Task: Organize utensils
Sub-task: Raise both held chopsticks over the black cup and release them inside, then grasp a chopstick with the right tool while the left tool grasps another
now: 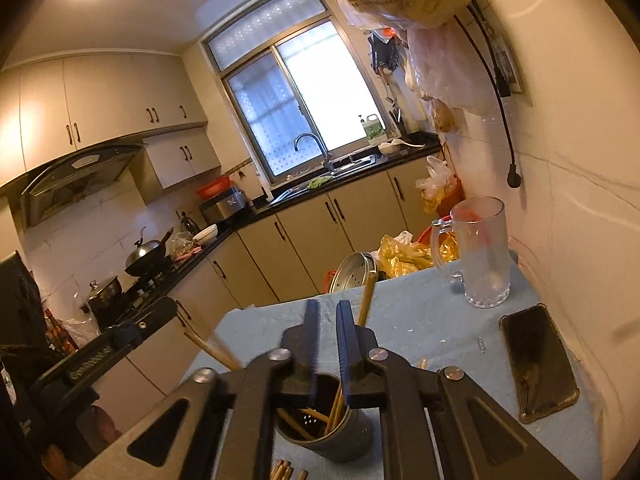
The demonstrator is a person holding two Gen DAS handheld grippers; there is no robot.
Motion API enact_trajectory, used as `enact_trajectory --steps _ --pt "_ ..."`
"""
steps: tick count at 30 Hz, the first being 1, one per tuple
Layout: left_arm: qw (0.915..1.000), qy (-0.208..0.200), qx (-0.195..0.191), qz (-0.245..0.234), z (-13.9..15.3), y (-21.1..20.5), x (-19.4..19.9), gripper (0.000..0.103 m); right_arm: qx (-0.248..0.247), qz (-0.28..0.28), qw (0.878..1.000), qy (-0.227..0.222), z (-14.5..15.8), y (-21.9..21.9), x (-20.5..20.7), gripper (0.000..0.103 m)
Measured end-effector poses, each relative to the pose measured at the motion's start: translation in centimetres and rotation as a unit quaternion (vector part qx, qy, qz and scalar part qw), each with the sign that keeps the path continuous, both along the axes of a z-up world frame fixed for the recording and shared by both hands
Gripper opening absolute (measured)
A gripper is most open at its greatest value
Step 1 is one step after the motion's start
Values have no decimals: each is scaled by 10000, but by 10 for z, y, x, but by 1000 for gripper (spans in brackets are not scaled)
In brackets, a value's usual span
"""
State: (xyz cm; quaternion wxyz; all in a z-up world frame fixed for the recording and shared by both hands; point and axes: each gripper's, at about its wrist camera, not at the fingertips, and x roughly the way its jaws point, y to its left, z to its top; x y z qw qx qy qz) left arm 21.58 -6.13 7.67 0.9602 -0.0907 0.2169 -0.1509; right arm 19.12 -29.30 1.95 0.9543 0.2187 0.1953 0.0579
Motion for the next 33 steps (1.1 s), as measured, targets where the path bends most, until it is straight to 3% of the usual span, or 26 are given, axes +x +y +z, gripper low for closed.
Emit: enact_trajectory --steps 2,4,5,7,9,10,14,20,24,31,33 --pt "10000 -28 9 21 6 8 -10 26 -9 -29 10000 18 3 1 -9 23" --pt "9999 8 28 109 12 23 -29 47 21 52 10000 -9 7 3 -24 24" --pt "9999 13 33 163 14 28 -35 51 20 96 9999 -20 8 5 -34 28" --pt "9996 42 62 272 14 45 -59 60 13 155 9999 -34 9 12 -57 41" --pt "9991 164 210 321 5 60 -84 63 12 252 9997 -76 5 21 -82 64" --pt "9987 213 273 380 -2 67 -95 67 -17 278 9996 -62 2 27 -93 65" --pt "9947 724 521 517 -47 90 -125 70 39 666 9969 406 -32 53 -128 65" --pt "9853 1598 557 241 -100 97 -126 70 58 1017 9851 1387 -90 79 -122 61" --pt "9830 1741 573 127 -112 97 -120 70 229 1181 9775 1733 -108 83 -103 50" --pt "9756 2145 459 21 -136 91 -85 70 30 1217 9709 2061 -121 99 -68 47" --pt "9735 2243 449 15 -143 91 -78 70 -57 1277 9674 2187 -127 105 -54 42"
